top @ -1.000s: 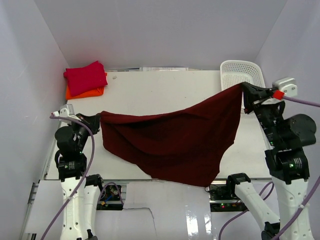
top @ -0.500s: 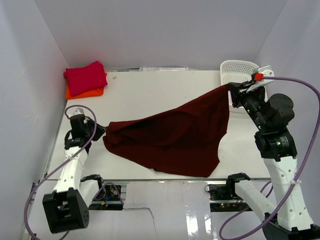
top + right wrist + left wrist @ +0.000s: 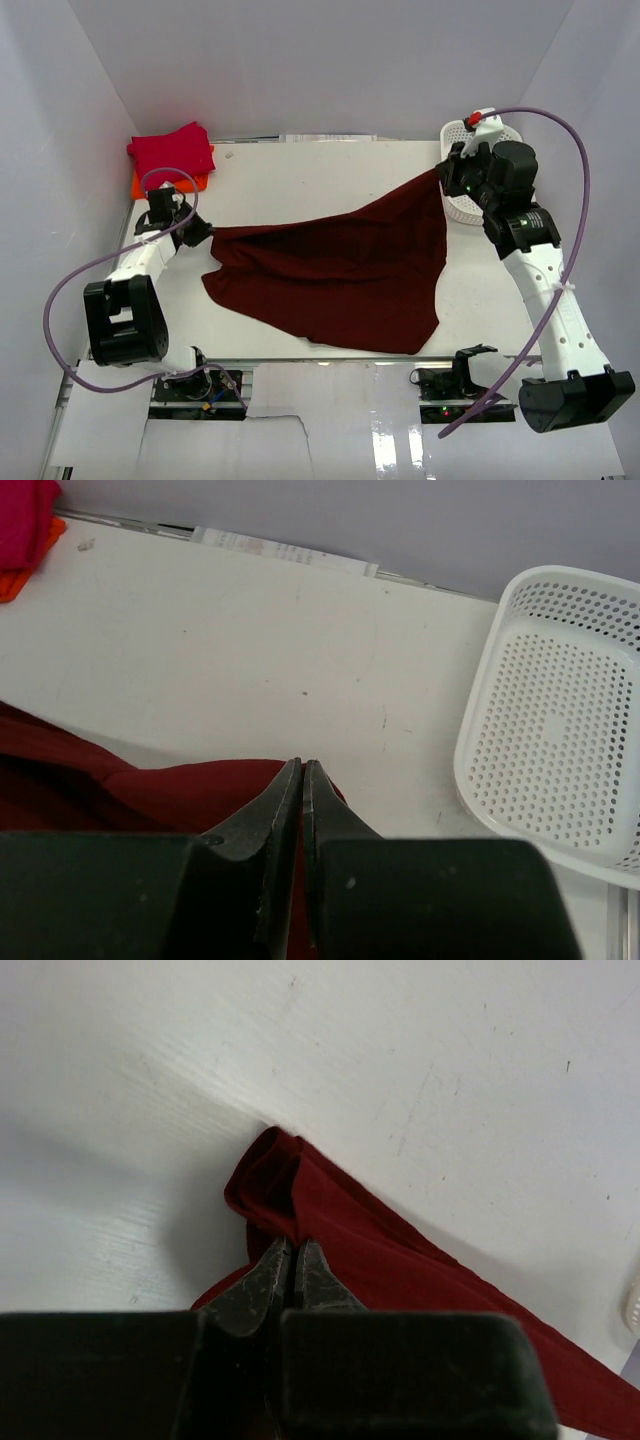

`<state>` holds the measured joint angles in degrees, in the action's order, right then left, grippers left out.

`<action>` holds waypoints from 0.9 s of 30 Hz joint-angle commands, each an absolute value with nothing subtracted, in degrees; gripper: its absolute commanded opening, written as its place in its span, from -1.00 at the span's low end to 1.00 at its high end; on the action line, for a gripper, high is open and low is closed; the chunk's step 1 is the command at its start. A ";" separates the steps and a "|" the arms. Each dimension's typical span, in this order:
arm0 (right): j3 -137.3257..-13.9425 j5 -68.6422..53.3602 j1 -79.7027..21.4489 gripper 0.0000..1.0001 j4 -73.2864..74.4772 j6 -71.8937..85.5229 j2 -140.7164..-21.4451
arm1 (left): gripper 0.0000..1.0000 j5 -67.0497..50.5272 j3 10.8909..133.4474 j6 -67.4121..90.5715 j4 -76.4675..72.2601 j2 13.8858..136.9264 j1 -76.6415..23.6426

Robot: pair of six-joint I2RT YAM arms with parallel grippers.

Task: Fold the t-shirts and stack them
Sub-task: Flatten out the tshirt

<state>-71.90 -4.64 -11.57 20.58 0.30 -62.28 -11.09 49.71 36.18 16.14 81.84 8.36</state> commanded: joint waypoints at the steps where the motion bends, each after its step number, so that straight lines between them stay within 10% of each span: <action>1: -76.99 -2.99 -11.25 -0.85 18.63 0.71 -64.33 | -1.00 -10.11 55.36 33.05 15.73 83.84 7.91; 10: -84.02 -2.99 -11.25 -0.85 17.67 0.26 -76.11 | -1.00 -12.66 70.65 30.32 18.28 99.04 7.03; 16: -81.75 -3.16 -11.16 -0.85 15.21 0.79 -78.13 | -0.37 -13.01 75.41 29.09 18.72 104.06 6.85; 27: -81.04 -2.20 -11.25 -0.85 15.20 0.26 -78.75 | -0.10 -13.80 81.30 26.54 22.85 102.40 6.86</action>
